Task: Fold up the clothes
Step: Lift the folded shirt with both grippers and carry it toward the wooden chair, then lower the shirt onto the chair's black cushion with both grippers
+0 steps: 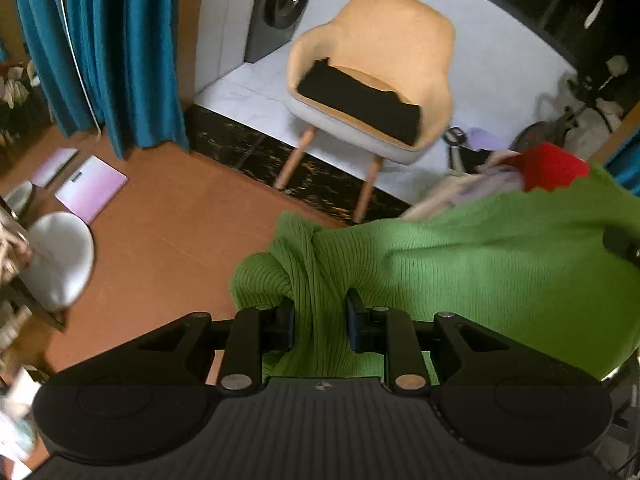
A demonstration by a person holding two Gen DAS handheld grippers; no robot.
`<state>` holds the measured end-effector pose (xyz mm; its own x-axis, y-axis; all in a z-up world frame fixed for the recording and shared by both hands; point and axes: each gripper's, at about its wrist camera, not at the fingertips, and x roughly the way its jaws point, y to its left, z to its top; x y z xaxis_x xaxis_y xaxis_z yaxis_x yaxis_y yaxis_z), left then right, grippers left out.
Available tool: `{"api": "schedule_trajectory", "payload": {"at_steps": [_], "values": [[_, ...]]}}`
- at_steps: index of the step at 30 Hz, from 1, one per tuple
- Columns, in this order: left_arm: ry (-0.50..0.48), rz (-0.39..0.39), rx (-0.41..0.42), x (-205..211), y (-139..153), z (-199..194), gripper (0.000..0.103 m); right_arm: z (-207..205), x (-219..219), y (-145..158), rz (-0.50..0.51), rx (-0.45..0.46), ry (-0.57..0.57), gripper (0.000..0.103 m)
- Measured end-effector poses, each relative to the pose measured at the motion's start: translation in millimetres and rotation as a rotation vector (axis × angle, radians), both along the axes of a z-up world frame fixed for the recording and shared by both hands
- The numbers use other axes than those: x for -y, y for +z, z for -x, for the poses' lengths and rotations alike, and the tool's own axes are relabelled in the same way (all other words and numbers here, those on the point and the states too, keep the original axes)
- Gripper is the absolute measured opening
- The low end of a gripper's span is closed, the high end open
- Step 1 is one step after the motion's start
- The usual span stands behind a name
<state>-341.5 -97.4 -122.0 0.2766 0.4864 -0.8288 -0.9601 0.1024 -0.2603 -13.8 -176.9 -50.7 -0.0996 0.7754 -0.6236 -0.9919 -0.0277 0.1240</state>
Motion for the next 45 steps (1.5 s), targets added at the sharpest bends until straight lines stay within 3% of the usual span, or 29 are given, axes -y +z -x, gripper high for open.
{"api": "schedule_trajectory", "payload": {"at_steps": [6, 12, 16, 20, 24, 26, 34, 40, 45], "values": [[0.012, 0.053, -0.043, -68.8, -12.2, 22.2, 0.024, 32.7, -83.1, -20.1, 0.034, -0.051, 0.001, 0.024], [-0.089, 0.039, -0.088, -161.3, -18.4, -15.9, 0.024, 12.4, -147.5, -49.0, 0.079, -0.088, -0.077, 0.024], [-0.128, 0.032, -0.097, -237.2, -28.9, -62.3, 0.024, -24.9, -194.0, -62.5, 0.078, -0.104, -0.130, 0.024], [-0.092, 0.080, -0.036, -321.4, -18.4, -102.4, 0.024, -72.3, -256.6, -74.3, 0.049, -0.121, -0.169, 0.024], [-0.134, 0.037, -0.063, -392.6, -6.0, -148.3, 0.024, -121.7, -323.9, -76.7, 0.073, -0.165, -0.202, 0.024], [-0.141, 0.061, -0.056, -424.8, -11.4, -166.0, 0.024, -143.4, -354.9, -78.3, 0.091, -0.161, -0.205, 0.024], [-0.210, 0.171, -0.067, -541.5, -68.2, -205.6, 0.024, -184.0, -461.3, -105.6, 0.203, -0.118, -0.238, 0.024], [-0.274, 0.254, -0.094, -649.8, -129.3, -219.9, 0.024, -194.7, -562.9, -164.1, 0.362, -0.131, -0.318, 0.024], [-0.328, 0.235, -0.156, -746.1, -159.1, -238.3, 0.024, -224.3, -661.5, -225.5, 0.461, -0.149, -0.365, 0.024]]}}
